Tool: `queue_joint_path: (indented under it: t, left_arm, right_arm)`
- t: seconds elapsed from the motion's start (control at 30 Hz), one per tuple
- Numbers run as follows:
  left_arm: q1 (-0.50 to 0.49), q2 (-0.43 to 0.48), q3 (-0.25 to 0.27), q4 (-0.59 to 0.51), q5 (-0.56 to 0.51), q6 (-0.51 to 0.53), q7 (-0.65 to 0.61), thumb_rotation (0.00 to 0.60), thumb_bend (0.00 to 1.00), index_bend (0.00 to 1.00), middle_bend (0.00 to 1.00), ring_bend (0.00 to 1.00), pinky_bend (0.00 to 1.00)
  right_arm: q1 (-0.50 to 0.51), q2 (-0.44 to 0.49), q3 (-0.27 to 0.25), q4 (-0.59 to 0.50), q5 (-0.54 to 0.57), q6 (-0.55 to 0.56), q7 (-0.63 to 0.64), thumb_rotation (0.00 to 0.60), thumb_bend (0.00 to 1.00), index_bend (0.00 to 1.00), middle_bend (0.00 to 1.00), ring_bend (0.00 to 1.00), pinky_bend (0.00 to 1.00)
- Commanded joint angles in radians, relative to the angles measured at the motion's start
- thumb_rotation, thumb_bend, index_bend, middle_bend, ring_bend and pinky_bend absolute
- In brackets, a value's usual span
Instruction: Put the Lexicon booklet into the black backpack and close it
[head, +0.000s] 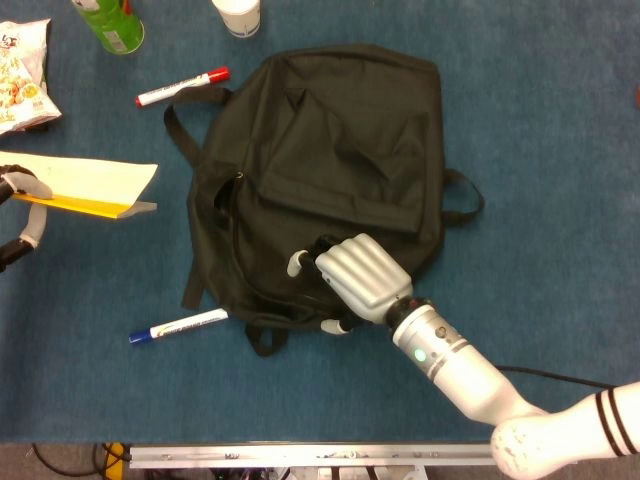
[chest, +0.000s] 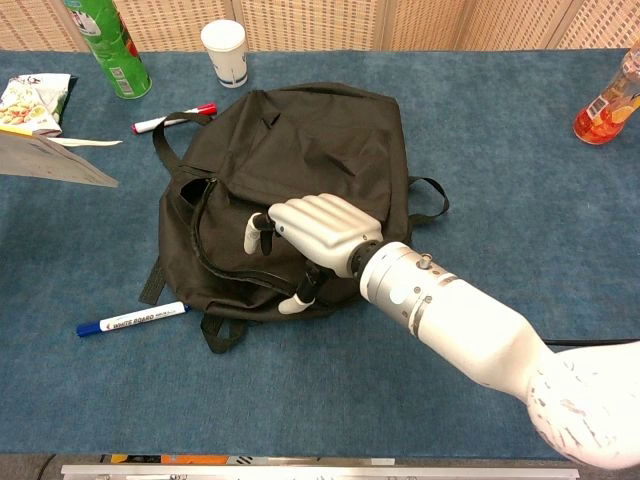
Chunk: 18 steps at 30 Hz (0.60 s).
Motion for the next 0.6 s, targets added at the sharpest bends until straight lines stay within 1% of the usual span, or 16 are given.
queue_joint_path:
  t: [0.03, 0.1, 0.17, 0.2, 0.23, 0.33, 0.43, 0.53, 0.57, 0.6]
  left_arm:
    - [0.001, -0.001, 0.0, 0.005, 0.0, -0.001, -0.005, 0.6, 0.42, 0.71, 0.58, 0.52, 0.45]
    - [0.002, -0.002, -0.001, 0.009, -0.001, -0.001, -0.011, 0.6, 0.42, 0.71, 0.58, 0.52, 0.45]
    - [0.002, -0.003, -0.002, 0.013, -0.003, -0.003, -0.015, 0.6, 0.42, 0.71, 0.58, 0.52, 0.45]
    - [0.002, -0.003, -0.003, 0.014, -0.004, -0.004, -0.018, 0.6, 0.42, 0.71, 0.58, 0.52, 0.45]
    - [0.002, -0.004, -0.004, 0.016, -0.005, -0.004, -0.02, 0.6, 0.42, 0.71, 0.58, 0.52, 0.45]
    - [-0.007, -0.002, -0.011, 0.01, -0.006, -0.01, -0.02, 0.6, 0.42, 0.71, 0.58, 0.52, 0.45]
    - [-0.009, 0.003, -0.014, 0.003, -0.005, -0.009, -0.017, 0.6, 0.42, 0.71, 0.58, 0.52, 0.45]
    - [-0.01, 0.006, -0.016, -0.003, -0.005, -0.009, -0.015, 0.6, 0.42, 0.71, 0.58, 0.52, 0.45]
    - [0.013, 0.006, -0.003, 0.008, -0.007, 0.004, -0.024, 0.6, 0.42, 0.71, 0.58, 0.52, 0.45]
    - [0.017, 0.004, -0.001, 0.015, -0.004, 0.01, -0.03, 0.6, 0.42, 0.71, 0.58, 0.52, 0.45]
  right_arm:
    - [0.009, -0.031, 0.0, 0.036, 0.003, 0.029, -0.021, 0.6, 0.0, 0.35, 0.39, 0.27, 0.44]
    - [0.013, -0.041, 0.001, 0.055, 0.015, 0.045, -0.041, 0.6, 0.0, 0.35, 0.39, 0.27, 0.44]
    - [0.015, -0.046, 0.004, 0.068, 0.026, 0.057, -0.054, 0.6, 0.04, 0.35, 0.39, 0.27, 0.44]
    - [0.016, -0.048, 0.008, 0.074, 0.034, 0.062, -0.058, 0.6, 0.1, 0.35, 0.4, 0.27, 0.44]
    - [0.017, -0.047, 0.012, 0.079, 0.04, 0.065, -0.06, 0.6, 0.18, 0.35, 0.4, 0.27, 0.44]
    - [0.021, -0.038, 0.023, 0.086, 0.069, 0.07, -0.073, 0.6, 0.33, 0.35, 0.4, 0.27, 0.45]
    - [0.021, -0.025, 0.033, 0.091, 0.089, 0.079, -0.078, 0.6, 0.45, 0.39, 0.42, 0.3, 0.48]
    - [0.018, -0.005, 0.035, 0.092, 0.094, 0.087, -0.076, 0.6, 0.58, 0.46, 0.46, 0.35, 0.55]
    - [0.017, 0.004, 0.037, 0.092, 0.096, 0.089, -0.074, 0.6, 0.6, 0.48, 0.46, 0.36, 0.57]
    - [0.015, 0.01, 0.04, 0.093, 0.099, 0.091, -0.07, 0.6, 0.62, 0.51, 0.48, 0.39, 0.62]
